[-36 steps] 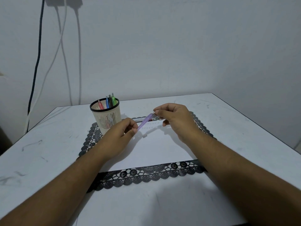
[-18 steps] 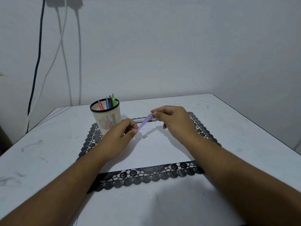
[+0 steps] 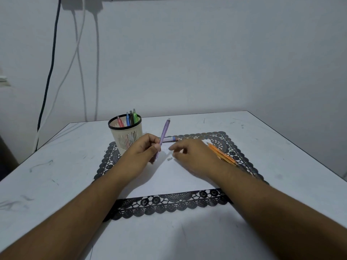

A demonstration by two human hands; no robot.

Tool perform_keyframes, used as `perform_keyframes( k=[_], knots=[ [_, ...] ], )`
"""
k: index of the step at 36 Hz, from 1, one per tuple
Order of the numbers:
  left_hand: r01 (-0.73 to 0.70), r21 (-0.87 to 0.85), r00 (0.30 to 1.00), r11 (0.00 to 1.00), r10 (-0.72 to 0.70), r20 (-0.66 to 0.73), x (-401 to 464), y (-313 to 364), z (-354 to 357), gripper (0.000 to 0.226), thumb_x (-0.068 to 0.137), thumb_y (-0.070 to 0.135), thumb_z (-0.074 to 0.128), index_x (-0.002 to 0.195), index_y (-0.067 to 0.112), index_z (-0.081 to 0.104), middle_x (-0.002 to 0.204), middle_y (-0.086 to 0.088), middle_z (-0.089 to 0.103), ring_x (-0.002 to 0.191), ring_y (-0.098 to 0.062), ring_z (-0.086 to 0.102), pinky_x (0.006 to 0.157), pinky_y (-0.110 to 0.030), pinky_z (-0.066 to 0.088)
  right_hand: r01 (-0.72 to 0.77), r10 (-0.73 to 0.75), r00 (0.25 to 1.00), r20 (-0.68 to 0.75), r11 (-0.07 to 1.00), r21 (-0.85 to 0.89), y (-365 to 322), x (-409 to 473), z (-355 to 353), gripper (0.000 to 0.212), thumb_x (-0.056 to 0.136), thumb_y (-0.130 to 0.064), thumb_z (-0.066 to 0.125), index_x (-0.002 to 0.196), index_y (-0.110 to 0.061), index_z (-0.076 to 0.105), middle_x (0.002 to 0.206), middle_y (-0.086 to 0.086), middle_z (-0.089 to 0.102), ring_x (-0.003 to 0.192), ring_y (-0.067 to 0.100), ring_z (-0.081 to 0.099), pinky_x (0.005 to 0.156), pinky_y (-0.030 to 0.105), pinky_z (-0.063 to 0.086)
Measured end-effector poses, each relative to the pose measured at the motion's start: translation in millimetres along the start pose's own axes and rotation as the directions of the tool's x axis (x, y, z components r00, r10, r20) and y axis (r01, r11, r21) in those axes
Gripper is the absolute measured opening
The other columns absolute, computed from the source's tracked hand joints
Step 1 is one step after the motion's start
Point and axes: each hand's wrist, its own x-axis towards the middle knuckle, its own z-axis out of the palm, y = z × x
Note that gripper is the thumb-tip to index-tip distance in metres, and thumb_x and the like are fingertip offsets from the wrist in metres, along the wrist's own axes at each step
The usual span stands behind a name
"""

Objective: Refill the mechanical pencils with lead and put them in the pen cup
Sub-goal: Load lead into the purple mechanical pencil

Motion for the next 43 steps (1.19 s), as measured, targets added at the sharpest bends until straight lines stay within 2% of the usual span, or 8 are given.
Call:
perform_keyframes(
  k=[4, 12, 15, 21, 25, 27, 32, 43],
  knots=[
    [0.002, 0.012, 1.0, 1.0, -0.002, 0.015, -1, 0, 1, 0.009, 0.105, 0.007, 0.052, 0.1, 0.011, 0.059, 0.077, 0.0, 0.057, 0.07, -0.016, 0.052, 0.067, -0.028, 0.046, 0.079, -0.05, 0.99, 0.129, 0.969, -0.233, -5, 2, 6, 0.017, 0.098, -0.035, 0.067, 0.112, -0.031, 0.076, 0.108, -0.009, 0.062, 0.098, 0.009, 0.056, 0.088, 0.036, 0.049],
    [0.002, 0.068, 0.999, 0.998, -0.004, 0.036, -3, 3, 2, 0.007, 0.105, 0.007, 0.052, 0.101, 0.005, 0.058, 0.077, -0.009, 0.053, 0.071, -0.019, 0.048, 0.069, -0.036, 0.042, 0.069, -0.03, 0.987, 0.155, 0.965, -0.251, -9, 5, 4, 0.007, 0.099, -0.026, 0.062, 0.097, -0.025, 0.069, 0.101, -0.006, 0.062, 0.093, 0.015, 0.059, 0.085, 0.042, 0.053],
    [-0.001, 0.09, 0.999, 0.996, -0.003, 0.037, -3, 1, 1, 0.007, 0.105, 0.009, 0.053, 0.102, 0.006, 0.058, 0.075, -0.007, 0.052, 0.069, -0.019, 0.046, 0.067, -0.035, 0.04, 0.035, -0.019, 0.993, 0.115, 0.989, -0.143, -5, 3, -1, 0.009, 0.101, -0.021, 0.058, 0.094, -0.023, 0.065, 0.094, -0.006, 0.064, 0.084, 0.014, 0.058, 0.074, 0.035, 0.049],
    [-0.016, 0.13, 0.999, 0.991, 0.01, 0.042, -3, -1, -2, 0.007, 0.105, 0.013, 0.055, 0.1, 0.013, 0.06, 0.076, -0.003, 0.053, 0.068, -0.016, 0.045, 0.065, -0.033, 0.038, -0.065, 0.105, 0.992, -0.071, 0.903, 0.424, -3, 6, -16, 0.021, 0.1, -0.006, 0.058, 0.103, -0.017, 0.076, 0.081, -0.007, 0.071, 0.067, 0.001, 0.059, 0.062, 0.017, 0.044],
    [-0.028, 0.165, 0.999, 0.986, 0.021, 0.045, -3, -1, -2, 0.009, 0.106, 0.015, 0.054, 0.101, 0.017, 0.061, 0.082, 0.003, 0.067, 0.069, -0.01, 0.049, 0.068, -0.033, 0.041, -0.007, 0.116, 0.982, -0.146, 0.805, 0.594, -7, 7, -30, 0.016, 0.097, -0.004, 0.067, 0.1, -0.013, 0.079, 0.072, -0.012, 0.07, 0.065, 0.008, 0.053, 0.057, 0.022, 0.044],
    [-0.03, 0.18, 0.999, 0.983, 0.022, 0.049, -2, -1, -3, 0.009, 0.106, 0.016, 0.054, 0.101, 0.018, 0.06, 0.084, 0.004, 0.072, 0.067, -0.01, 0.049, 0.069, -0.034, 0.041, 0.018, 0.12, 0.979, -0.166, 0.756, 0.654, -9, 6, -35, 0.016, 0.095, -0.003, 0.069, 0.102, -0.013, 0.08, 0.076, -0.004, 0.068, 0.067, 0.01, 0.052, 0.057, 0.023, 0.045],
    [-0.057, 0.253, 0.997, 0.966, 0.04, 0.072, -2, -2, -4, 0.012, 0.107, 0.021, 0.053, 0.1, 0.027, 0.06, 0.084, 0.005, 0.072, 0.069, -0.01, 0.05, 0.071, -0.037, 0.04, 0.06, 0.15, 0.966, -0.211, 0.664, 0.746, -13, 6, -40, 0.011, 0.092, 0.001, 0.071, 0.102, -0.004, 0.072, 0.082, 0.009, 0.071, 0.061, 0.015, 0.055, 0.056, 0.024, 0.044],
    [-0.067, 0.29, 0.996, 0.955, 0.046, 0.078, -3, -1, -3, 0.017, 0.106, 0.019, 0.053, 0.096, 0.031, 0.06, 0.083, 0.006, 0.07, 0.082, -0.012, 0.059, 0.082, -0.039, 0.043, 0.115, 0.032, 0.968, -0.248, 0.824, 0.555, -16, 1, -40, 0.007, 0.094, -0.011, 0.073, 0.095, -0.006, 0.078, 0.064, -0.008, 0.062, 0.058, 0.009, 0.048, 0.059, 0.019, 0.039]
  ],
)
